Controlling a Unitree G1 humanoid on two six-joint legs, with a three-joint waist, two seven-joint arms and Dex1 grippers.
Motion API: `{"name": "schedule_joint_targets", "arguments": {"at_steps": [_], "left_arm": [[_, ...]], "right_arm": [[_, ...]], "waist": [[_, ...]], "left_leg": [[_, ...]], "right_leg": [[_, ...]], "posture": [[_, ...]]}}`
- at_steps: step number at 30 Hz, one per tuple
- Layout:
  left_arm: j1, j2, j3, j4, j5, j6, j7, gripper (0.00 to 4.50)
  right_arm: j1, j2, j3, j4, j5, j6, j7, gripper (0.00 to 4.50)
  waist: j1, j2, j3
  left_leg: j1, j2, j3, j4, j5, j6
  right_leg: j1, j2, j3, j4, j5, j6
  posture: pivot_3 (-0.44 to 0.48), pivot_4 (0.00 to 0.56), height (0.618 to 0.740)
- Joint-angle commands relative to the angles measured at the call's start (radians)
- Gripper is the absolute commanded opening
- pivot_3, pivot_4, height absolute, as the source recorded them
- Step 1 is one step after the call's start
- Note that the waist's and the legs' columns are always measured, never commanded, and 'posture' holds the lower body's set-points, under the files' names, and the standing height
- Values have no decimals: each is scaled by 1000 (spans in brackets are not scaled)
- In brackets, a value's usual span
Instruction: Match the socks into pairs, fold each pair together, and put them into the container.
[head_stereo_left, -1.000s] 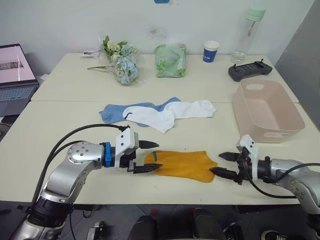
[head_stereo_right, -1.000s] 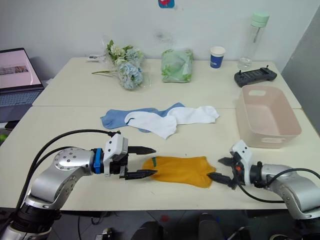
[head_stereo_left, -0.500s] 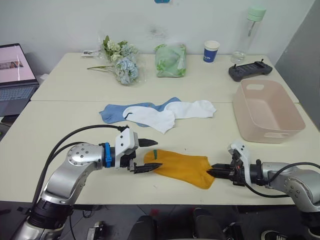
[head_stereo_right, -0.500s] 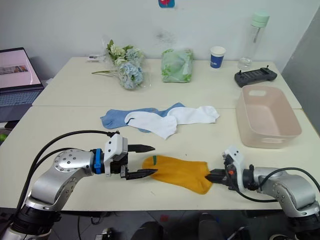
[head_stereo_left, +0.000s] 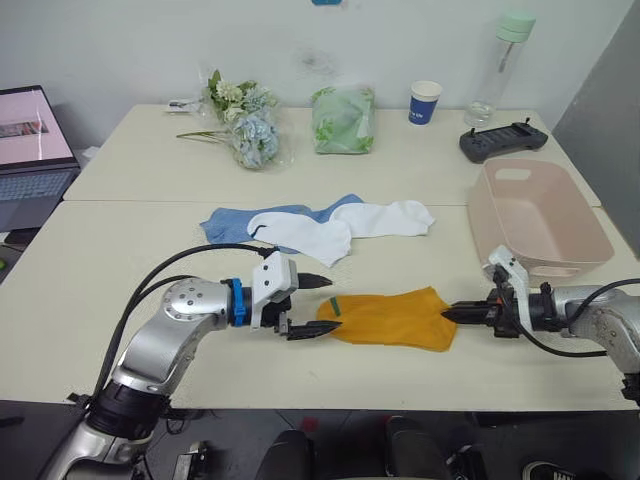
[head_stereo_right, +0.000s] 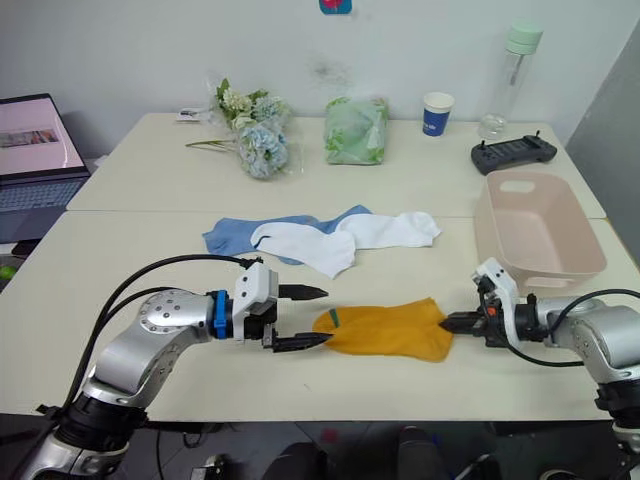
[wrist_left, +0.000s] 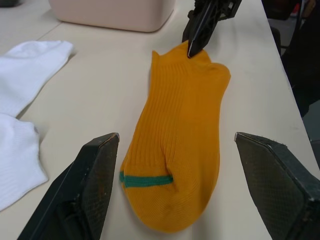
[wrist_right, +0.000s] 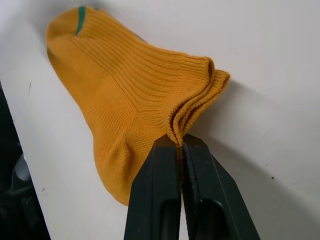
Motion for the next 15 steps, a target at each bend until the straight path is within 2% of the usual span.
{"name": "schedule_joint_targets", "arguments": {"at_steps": [1, 5, 12, 15], "left_arm": [[-54, -54, -51, 48, 31, -44, -10, 3483], [-100, -113, -98, 124, 67, -70, -15, 2394], [-132, -157, -176, 218, 137, -91, -38, 163], [-152, -207, -202, 295, 182, -120, -5, 50]], "right_arm": [[-49, -24, 21, 38, -32, -48, 71, 0], [-89, -24, 46, 101, -70, -82, 120, 0], [-116, -18, 53, 133, -99, -98, 162, 0], [-120, -16, 45, 121, -93, -81, 167, 0]], "waist": [[0, 0, 0], [-1, 0, 0], [0, 0, 0], [0, 0, 0]], "left_leg": [[0, 0, 0, 0, 0, 0], [0, 0, 0, 0, 0, 0], [0, 0, 0, 0, 2, -3], [0, 0, 0, 0, 2, -3]], "right_leg": [[0, 0, 0, 0, 0, 0], [0, 0, 0, 0, 0, 0], [0, 0, 0, 0, 0, 0], [0, 0, 0, 0, 0, 0]], "posture": [[0, 150, 740], [0, 150, 740], [0, 150, 740], [0, 150, 740]]}}
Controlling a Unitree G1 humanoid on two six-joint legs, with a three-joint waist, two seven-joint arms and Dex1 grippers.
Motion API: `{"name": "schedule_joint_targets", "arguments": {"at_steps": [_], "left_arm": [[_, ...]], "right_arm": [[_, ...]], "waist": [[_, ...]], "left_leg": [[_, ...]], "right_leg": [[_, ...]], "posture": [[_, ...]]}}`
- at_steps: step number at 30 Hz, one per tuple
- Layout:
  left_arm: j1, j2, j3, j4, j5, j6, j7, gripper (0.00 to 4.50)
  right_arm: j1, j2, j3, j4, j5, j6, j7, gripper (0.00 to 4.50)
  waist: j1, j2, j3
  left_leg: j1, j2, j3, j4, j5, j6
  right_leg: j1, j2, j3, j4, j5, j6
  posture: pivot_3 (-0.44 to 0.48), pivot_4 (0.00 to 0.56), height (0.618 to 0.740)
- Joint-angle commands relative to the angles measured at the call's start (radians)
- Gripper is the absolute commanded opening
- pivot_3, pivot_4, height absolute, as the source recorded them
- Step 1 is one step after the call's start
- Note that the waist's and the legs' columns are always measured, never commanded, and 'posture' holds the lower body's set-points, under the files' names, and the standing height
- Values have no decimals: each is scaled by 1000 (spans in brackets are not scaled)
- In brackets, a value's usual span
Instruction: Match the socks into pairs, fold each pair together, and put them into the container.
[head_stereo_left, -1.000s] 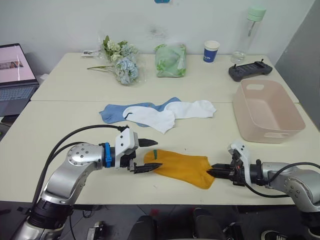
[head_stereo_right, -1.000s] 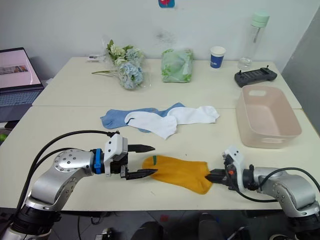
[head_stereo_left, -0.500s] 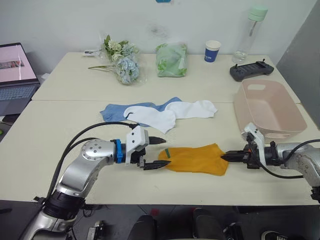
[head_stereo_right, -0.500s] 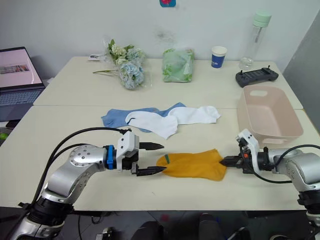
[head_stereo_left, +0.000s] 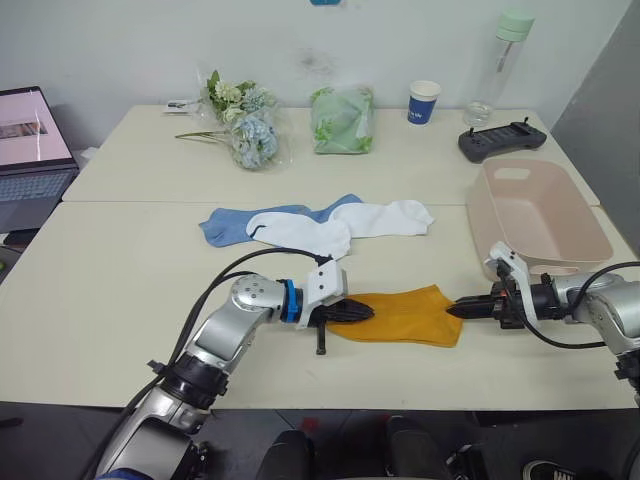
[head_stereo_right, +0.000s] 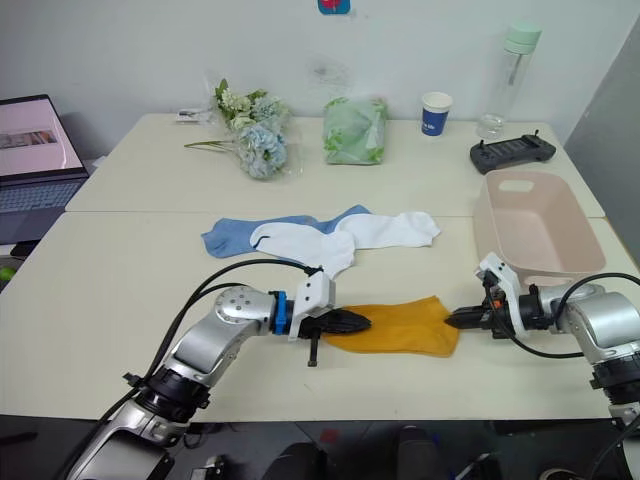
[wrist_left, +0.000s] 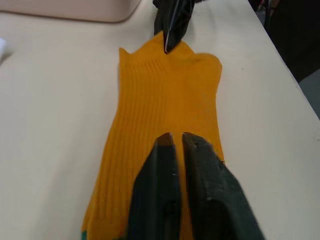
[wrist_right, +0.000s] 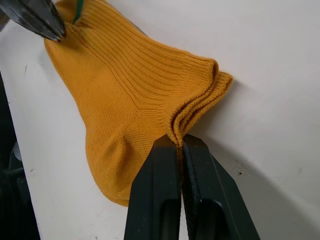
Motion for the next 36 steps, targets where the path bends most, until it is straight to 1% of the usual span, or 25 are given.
{"name": "schedule_joint_targets", "arguments": {"at_steps": [1, 4, 6, 9, 12, 16, 21, 23, 28, 31, 36], "left_arm": [[-27, -52, -27, 60, 42, -51, 21, 50], [-37, -100, -24, 100, 50, -80, 29, 50], [-39, -103, -41, 115, 76, -78, 24, 50], [-38, -83, -68, 134, 126, -63, 20, 50], [-39, -58, -79, 153, 159, -52, 18, 50], [-47, -49, -65, 142, 150, -49, 7, 50], [-50, -20, -45, 84, 137, -21, -7, 50], [-51, -13, -45, 66, 134, -5, -7, 50], [-39, -27, -58, 88, 137, 7, 7, 50], [-32, -37, -65, 86, 140, 16, 14, 50], [-24, -48, -54, 71, 134, 31, 33, 50]], "right_arm": [[-19, -6, -19, -31, 12, 11, 23, 0], [-16, -5, -26, -51, 22, 29, 24, 0], [-17, 1, -41, -64, 44, 56, 22, 0], [-26, 11, -64, -74, 71, 89, 17, 0], [-43, 39, -113, -97, 148, 166, 11, 0], [-45, 73, -143, -140, 199, 229, -27, 0], [-28, 76, -143, -153, 207, 234, -38, 0], [-31, 91, -161, -157, 233, 254, -42, 0], [-69, 178, -236, -210, 364, 372, -106, 0], [-67, 251, -271, -265, 443, 447, -182, 0], [-39, 375, -289, -306, 481, 470, -312, 0]], "waist": [[0, 0, 0], [0, 0, 0], [0, 0, 0], [-1, 0, 0], [-1, 0, 0], [-3, 0, 0], [-2, 0, 0], [-2, 0, 0], [-2, 1, -1], [0, 1, -1], [0, 0, -1]], "left_leg": [[0, 0, 0, 0, 0, 0], [0, 0, 0, 0, 0, -1], [0, 0, 0, 0, 0, -1], [0, 0, 0, 0, 0, -1], [0, 0, 0, 0, 0, -1], [1, 0, -1, 0, 0, 0], [1, 0, -1, 0, 0, 0], [1, 0, -1, 0, 0, 0], [1, 0, -1, 0, 0, 0], [1, 0, -2, 0, 0, 0], [0, 0, -3, 0, 0, 0]], "right_leg": [[0, 0, 0, 0, 0, 0], [0, 0, 0, -1, 0, 0], [0, 0, 0, -1, 0, 0], [0, 0, 0, 0, 0, 0], [0, 0, 0, 0, 0, 0], [0, 0, 0, 1, 0, 0], [0, 0, 0, 1, 0, 0], [0, 0, 0, 1, 0, 0], [0, 0, 0, 2, 0, 0], [0, 0, -1, 1, 0, 0], [0, 0, 0, 1, 0, 0]], "posture": [[0, 150, 740], [0, 150, 740], [0, 150, 740], [0, 150, 740], [0, 150, 740], [0, 150, 740], [0, 150, 740], [0, 150, 740], [0, 150, 740], [0, 150, 740], [0, 150, 740]]}}
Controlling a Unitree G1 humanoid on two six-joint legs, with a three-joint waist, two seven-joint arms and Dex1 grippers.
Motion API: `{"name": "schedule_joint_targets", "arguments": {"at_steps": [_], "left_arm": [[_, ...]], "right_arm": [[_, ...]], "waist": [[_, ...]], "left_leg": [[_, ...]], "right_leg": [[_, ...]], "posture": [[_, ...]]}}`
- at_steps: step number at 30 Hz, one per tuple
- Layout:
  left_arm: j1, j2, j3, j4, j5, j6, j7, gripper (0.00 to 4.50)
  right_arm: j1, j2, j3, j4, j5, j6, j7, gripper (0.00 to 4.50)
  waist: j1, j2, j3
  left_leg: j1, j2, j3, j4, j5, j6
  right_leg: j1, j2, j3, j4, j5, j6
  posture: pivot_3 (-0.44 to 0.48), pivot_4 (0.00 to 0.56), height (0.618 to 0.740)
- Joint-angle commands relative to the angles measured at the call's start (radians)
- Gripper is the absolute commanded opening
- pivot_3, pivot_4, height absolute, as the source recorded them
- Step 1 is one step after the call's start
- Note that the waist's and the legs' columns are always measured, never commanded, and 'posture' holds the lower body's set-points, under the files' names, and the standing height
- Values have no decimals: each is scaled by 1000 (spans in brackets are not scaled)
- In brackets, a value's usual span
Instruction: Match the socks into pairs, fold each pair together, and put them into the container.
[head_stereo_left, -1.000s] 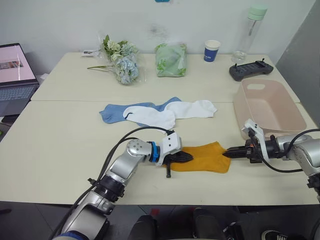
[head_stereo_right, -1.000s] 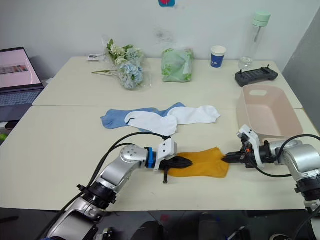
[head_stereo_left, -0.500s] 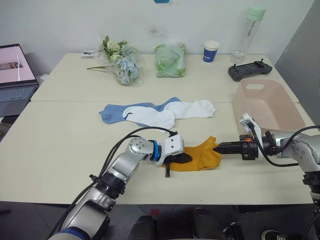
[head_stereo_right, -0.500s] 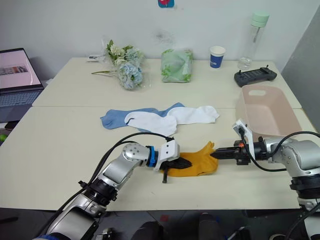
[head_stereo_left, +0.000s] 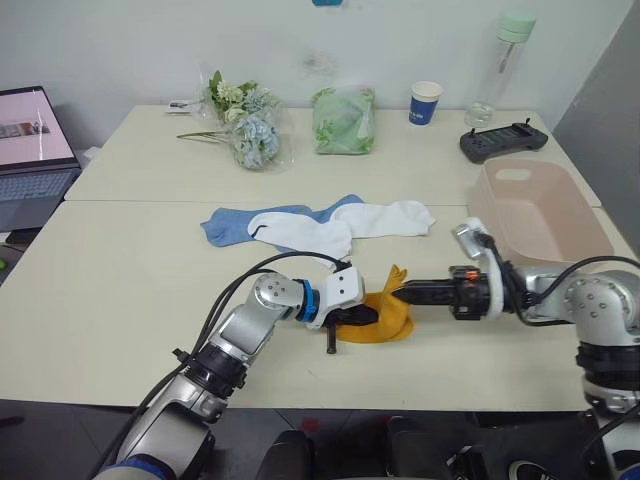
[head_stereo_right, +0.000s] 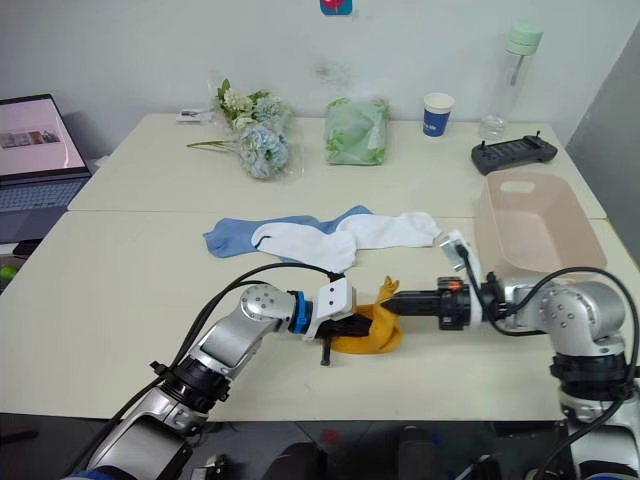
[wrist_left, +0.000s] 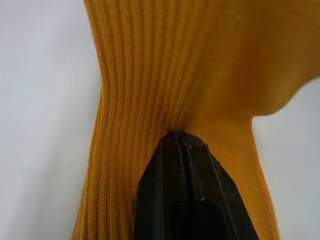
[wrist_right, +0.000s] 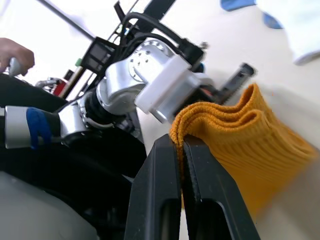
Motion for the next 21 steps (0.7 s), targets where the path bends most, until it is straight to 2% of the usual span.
{"name": "schedule_joint_targets", "arguments": {"at_steps": [1, 4, 7, 11, 15, 18, 21], "left_arm": [[27, -2, 0, -7, 9, 29, 19, 50], [43, 10, 8, -45, -1, 45, 19, 50], [54, 54, 62, -155, -50, 114, 2, 50], [98, 204, 208, -384, -171, 252, -33, 50], [133, 313, 350, -539, -309, 412, -29, 50], [165, 380, 440, -570, -348, 461, -4, 50], [199, 389, 445, -546, -333, 441, 32, 50]], "right_arm": [[7, 45, -38, -37, 40, -1, -70, 0], [23, 84, -26, -37, 36, -23, -106, 0], [37, 91, 8, -34, 6, -56, -114, 0], [33, 93, 76, -23, -47, -112, -120, 0], [24, 100, 124, -18, -75, -144, -112, 0], [5, 115, 179, 0, -102, -158, -113, 0], [-14, 116, 245, 23, -159, -196, -111, 0]], "waist": [[0, 0, 0], [0, 0, 0], [-2, 0, 0], [-14, 1, 0], [-10, 1, 1], [-8, 1, 1], [-5, 1, 1]], "left_leg": [[0, 0, 0, 0, 0, 0], [0, 0, 0, 0, 0, 0], [0, 0, 0, 0, 0, 0], [0, 1, -1, -1, -1, 2], [0, 2, -1, -1, -1, 3], [0, 2, -1, -1, -1, 3], [0, 2, -1, -1, -1, 3]], "right_leg": [[0, 0, 0, 0, 0, 0], [0, 0, 0, 0, 0, 0], [-1, 0, 0, 0, 0, 0], [-2, 1, 1, 2, 0, 0], [-2, 2, 0, 2, 0, 0], [-2, 2, 0, 0, 0, 0], [-2, 2, 0, 0, 0, 0]], "posture": [[0, 150, 740], [0, 150, 740], [0, 150, 740], [0, 150, 740], [0, 150, 740], [0, 150, 740], [0, 150, 740]]}}
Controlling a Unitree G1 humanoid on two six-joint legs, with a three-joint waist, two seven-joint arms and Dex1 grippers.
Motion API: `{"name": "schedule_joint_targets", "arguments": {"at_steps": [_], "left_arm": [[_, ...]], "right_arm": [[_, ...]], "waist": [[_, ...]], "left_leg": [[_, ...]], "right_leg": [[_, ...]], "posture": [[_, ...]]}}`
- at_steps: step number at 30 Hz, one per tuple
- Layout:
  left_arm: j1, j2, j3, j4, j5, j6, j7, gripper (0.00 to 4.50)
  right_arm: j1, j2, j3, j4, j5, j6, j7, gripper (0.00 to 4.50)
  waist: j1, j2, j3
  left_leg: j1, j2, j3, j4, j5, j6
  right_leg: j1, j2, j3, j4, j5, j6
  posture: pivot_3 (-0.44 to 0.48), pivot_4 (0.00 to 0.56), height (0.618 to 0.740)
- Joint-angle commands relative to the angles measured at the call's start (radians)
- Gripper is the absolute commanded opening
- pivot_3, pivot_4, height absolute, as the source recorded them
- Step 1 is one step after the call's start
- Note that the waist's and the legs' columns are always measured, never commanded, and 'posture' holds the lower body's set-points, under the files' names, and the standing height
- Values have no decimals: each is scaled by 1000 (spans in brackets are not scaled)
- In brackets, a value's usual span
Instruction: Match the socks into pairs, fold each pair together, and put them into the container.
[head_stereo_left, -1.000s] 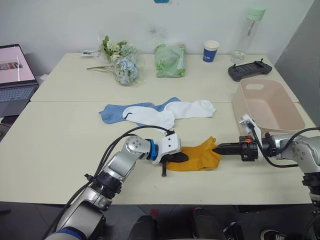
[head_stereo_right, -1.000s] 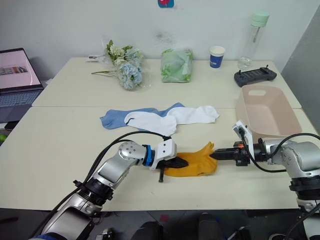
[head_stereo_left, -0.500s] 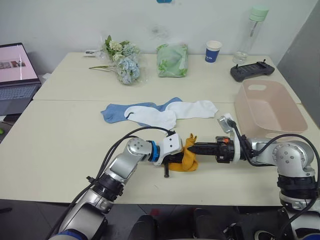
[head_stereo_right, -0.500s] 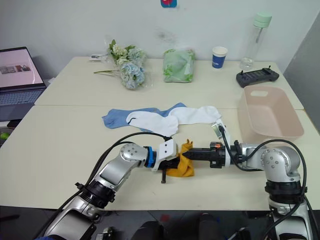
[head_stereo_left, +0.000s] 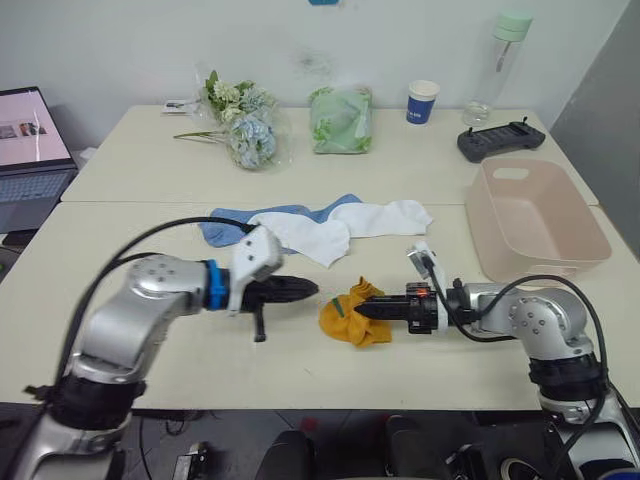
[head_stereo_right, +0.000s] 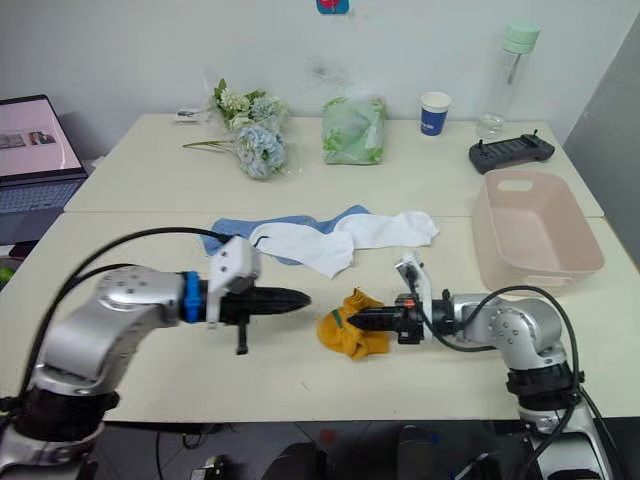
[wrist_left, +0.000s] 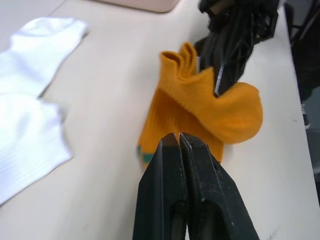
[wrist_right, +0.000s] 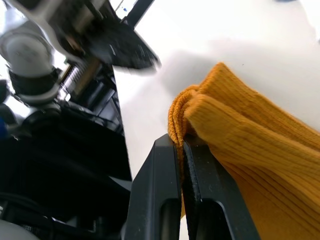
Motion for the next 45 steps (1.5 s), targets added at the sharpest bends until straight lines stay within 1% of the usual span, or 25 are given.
{"name": "schedule_joint_targets", "arguments": {"at_steps": [1, 4, 5, 6, 11, 16, 17, 19, 20, 23, 25, 27, 29, 31, 37, 41, 45], "left_arm": [[33, 5, 5, -3, 2, -25, 36, 50], [39, 0, -6, 2, 12, -45, 60, 50], [36, -9, 0, 4, 11, -53, 75, 0], [33, -14, 3, 6, 9, -58, 87, 0], [19, 6, 0, 14, -8, -75, 71, 0], [-21, -26, -28, -12, -52, -58, 65, 0], [-32, -40, -46, -20, -60, -53, 66, 0], [-52, -83, -108, -16, -56, -55, 72, 0], [-56, -99, -146, 2, -35, -69, 72, 0], [-33, -121, -218, 58, 19, -108, 75, 0], [-21, -122, -243, 83, 43, -137, 71, 0], [1, -144, -279, 176, 112, -218, 101, 0], [28, -130, -330, 283, 210, -333, 106, 0], [45, -120, -341, 328, 250, -383, 105, 0], [91, -109, -313, 360, 255, -425, 98, 0], [91, -114, -299, 364, 251, -423, 100, 0], [91, -115, -293, 363, 247, -423, 99, 0]], "right_arm": [[-34, -2, 58, 7, -47, -53, 21, 0], [-49, -3, 68, 21, -57, -63, 34, 0], [-56, -1, 64, 29, -59, -67, 34, 583], [-62, 0, 61, 34, -61, -69, 37, 824], [-77, 7, -9, 41, -20, -34, 23, 2564], [-97, 27, -125, 29, 51, 44, -35, 4311], [-97, 15, -146, 28, 62, 57, -40, 4455], [-80, -38, -169, 24, 43, 57, -47, 4455], [-69, -64, -177, 27, 26, 66, -66, 4455], [-38, -120, -181, 4, 14, 109, -108, 4455], [-26, -138, -181, -13, 17, 127, -120, 4455], [2, -142, -173, -34, 20, 152, -140, 4455], [24, -132, -164, -49, 17, 176, -166, 4455], [33, -121, -154, -57, 12, 186, -182, 4455], [20, -46, -128, -14, 9, 221, -224, 4455], [-20, 33, -159, 38, 33, 286, -245, 4455], [-44, 93, -150, 77, 17, 305, -256, 4455]], "waist": [[1, 0, 0], [4, 0, 0], [4, 0, 0], [4, 0, 0], [3, 0, 0], [4, 0, 0], [4, 0, 0], [7, 0, 0], [8, 0, 0], [6, 0, 0], [-1, 0, 0], [-4, 0, 0], [-3, 0, 0], [0, 0, 0], [-1, 0, -2], [-3, 1, -3], [-3, 1, -3]], "left_leg": [[0, 0, 0, 0, 0, 0], [-1, 0, 0, 0, 0, 0], [-1, 0, 0, 0, 0, 0], [-1, 0, 0, 0, 0, 0], [-1, 0, 0, 0, 0, 0], [-1, 0, 0, 0, 0, 0], [-1, 0, 0, 0, 0, 0], [-1, -1, 1, 0, 0, 0], [-1, -2, 1, 0, 0, 0], [-1, -2, 3, 0, 0, 0], [-1, -2, 3, -1, 0, 0], [-1, -1, 3, -1, 0, 0], [0, -1, 3, -1, 0, 0], [0, -1, 3, -1, 0, 0], [1, 0, 2, -1, 0, 0], [2, 0, 2, -1, 0, 1], [2, 0, 2, -1, 0, 1]], "right_leg": [[0, 0, 0, 0, 0, 0], [0, 0, -1, 0, 0, 0], [0, 0, -1, -1, 0, 0], [0, 0, 0, -1, 0, 0], [0, 0, 0, 0, 0, 0], [0, 0, 0, 0, 0, 0], [0, -1, 0, -1, 0, 0], [0, -1, 0, -1, 0, 0], [0, -1, 0, -1, 0, 0], [0, -2, 0, -2, 0, 0], [0, -2, 0, -2, 0, 0], [-1, -1, 1, -1, 0, 0], [0, 0, 0, 0, 0, 0], [0, 0, 1, 1, 1, -1], [1, 0, 1, 0, 1, -1], [1, 1, 1, 1, 1, -1], [1, 1, 0, 1, 1, -1]], "posture": [[0, 150, 740], [0, 150, 740], [0, 150, 740], [0, 150, 740], [0, 150, 740], [0, 150, 740], [0, 150, 740], [0, 150, 740], [0, 150, 740], [0, 150, 740], [0, 150, 740], [0, 150, 740], [0, 150, 740], [0, 150, 740], [0, 150, 740], [0, 150, 740], [0, 150, 740]]}}
